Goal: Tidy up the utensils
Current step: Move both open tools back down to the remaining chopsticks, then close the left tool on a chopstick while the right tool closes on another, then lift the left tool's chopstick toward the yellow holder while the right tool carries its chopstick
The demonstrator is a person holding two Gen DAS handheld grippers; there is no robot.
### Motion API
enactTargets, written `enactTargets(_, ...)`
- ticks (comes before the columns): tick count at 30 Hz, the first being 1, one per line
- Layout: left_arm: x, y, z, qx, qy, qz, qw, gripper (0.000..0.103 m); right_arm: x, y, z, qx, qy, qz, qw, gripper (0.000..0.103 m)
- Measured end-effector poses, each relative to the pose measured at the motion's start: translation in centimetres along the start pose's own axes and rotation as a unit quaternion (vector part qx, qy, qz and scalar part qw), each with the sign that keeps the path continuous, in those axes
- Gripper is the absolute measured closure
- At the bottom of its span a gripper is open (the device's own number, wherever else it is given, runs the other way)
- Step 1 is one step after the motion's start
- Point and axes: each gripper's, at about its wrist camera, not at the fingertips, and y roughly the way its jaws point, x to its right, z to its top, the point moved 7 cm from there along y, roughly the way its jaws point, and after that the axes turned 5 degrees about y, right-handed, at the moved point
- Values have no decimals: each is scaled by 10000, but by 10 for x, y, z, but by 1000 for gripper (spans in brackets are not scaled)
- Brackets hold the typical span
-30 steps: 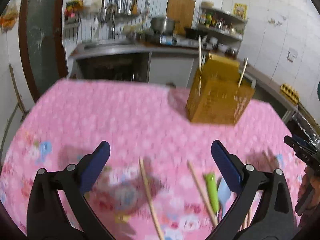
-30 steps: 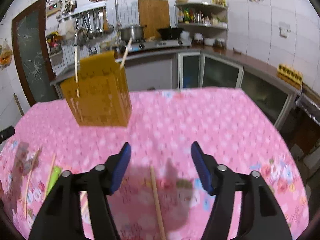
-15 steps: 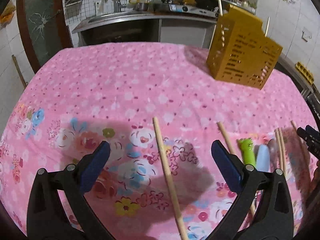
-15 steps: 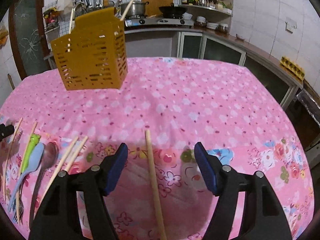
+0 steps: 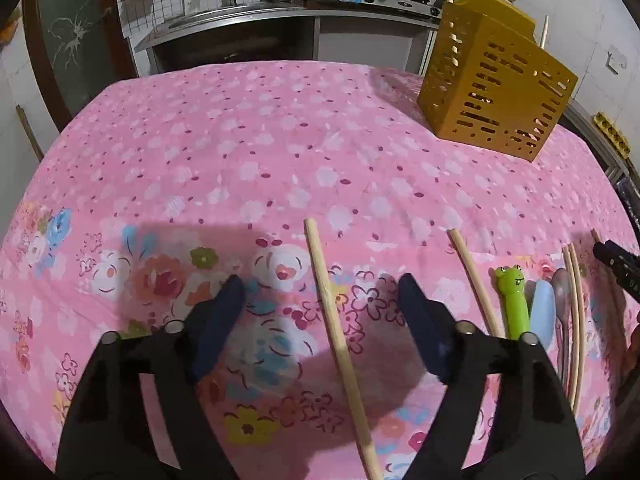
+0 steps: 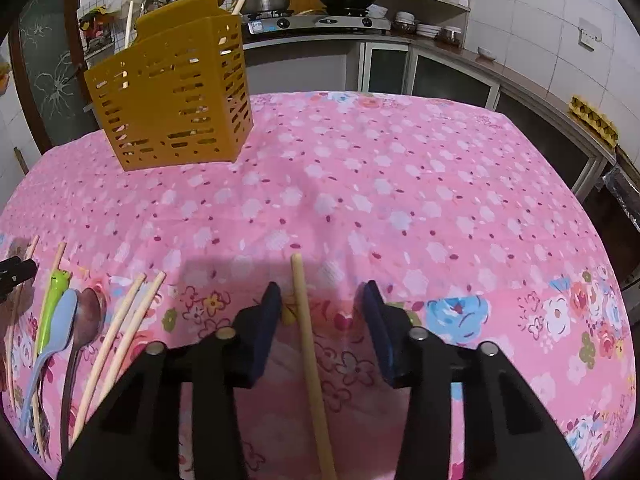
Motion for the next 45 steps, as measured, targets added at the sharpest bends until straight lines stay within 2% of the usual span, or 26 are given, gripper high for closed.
enactTargets(5, 8, -1, 1, -14, 180, 4, 9998, 62, -5, 3, 2, -45, -88, 50, 9999, 77)
enactTargets(7, 12, -1, 1, -6, 243, 29, 9997, 66, -7, 5, 3, -61, -110, 69, 9999, 80)
enactTargets(9, 15, 0, 3, -15, 317, 45, 9995, 77, -9, 7, 5, -82, -126, 77, 9999, 81)
enactTargets(17, 22, 3, 6, -148, 325, -40, 9994, 97, -10, 12, 8, -181, -133, 40, 9997, 87)
enactTargets(23, 24, 4, 7, -59, 307, -18, 9995, 98, -8, 11, 7, -71, 16, 150, 9999, 89)
enactTargets(33, 25, 5, 7, -3, 300, 0, 9996, 98, -12, 12, 8, -73, 9, 70, 9999, 89)
enactTargets(38, 26, 5, 8, 53, 369, 85, 9993, 99, -11, 12, 8, -78, -18, 73, 9999, 94)
enactTargets(45, 21, -2, 9, 106, 200, -162, 9996, 99, -7, 5, 11, -64, 93, 181, 9998, 96)
